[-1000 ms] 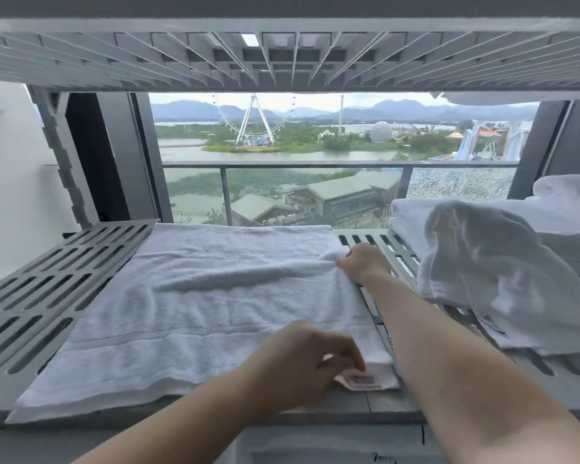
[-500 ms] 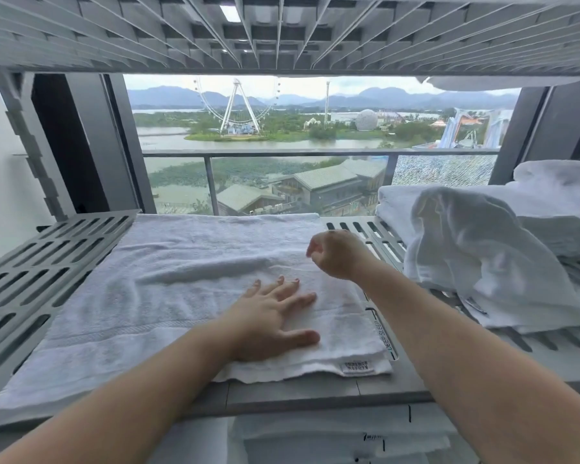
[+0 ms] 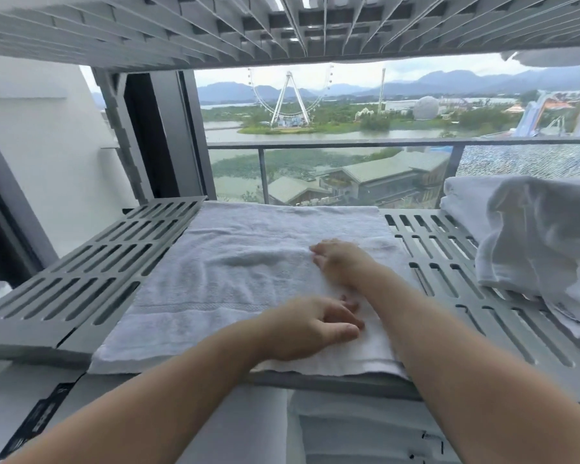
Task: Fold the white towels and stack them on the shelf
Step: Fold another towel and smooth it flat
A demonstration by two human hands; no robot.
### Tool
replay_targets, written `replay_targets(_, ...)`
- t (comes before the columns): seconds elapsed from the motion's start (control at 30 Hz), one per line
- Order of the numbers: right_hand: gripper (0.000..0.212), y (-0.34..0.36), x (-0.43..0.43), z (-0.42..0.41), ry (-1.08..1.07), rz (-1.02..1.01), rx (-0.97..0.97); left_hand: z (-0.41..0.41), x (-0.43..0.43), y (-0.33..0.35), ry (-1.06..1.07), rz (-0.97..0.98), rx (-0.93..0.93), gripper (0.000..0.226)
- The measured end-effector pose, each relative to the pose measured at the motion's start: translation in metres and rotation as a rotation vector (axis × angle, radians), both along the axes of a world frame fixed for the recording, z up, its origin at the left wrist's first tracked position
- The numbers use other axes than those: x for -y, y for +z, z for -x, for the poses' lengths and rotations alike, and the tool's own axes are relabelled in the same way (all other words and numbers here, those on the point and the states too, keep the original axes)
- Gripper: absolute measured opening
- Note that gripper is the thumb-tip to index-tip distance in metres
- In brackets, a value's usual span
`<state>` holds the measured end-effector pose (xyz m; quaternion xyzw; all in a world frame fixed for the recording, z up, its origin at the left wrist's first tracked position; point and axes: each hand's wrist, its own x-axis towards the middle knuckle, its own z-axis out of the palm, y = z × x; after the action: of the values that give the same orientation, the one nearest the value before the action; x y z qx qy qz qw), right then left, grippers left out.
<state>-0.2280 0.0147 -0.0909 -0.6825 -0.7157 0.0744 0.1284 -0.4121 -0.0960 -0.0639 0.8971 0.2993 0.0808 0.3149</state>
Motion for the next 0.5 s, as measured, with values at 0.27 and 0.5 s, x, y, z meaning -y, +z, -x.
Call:
replay_targets(0.27, 0.048, 0.01, 0.018, 0.023, -0.047, 0.163, 0.166, 0.057, -0.102, 0.033, 0.432, -0.422, -0.074, 0.039)
replay_targets(0.5, 0.036, 0.031, -0.007, 0.082, -0.071, -0.11, 0.127, 0.099, -0.15, -0.01, 0.392, -0.326, -0.454, 0.103)
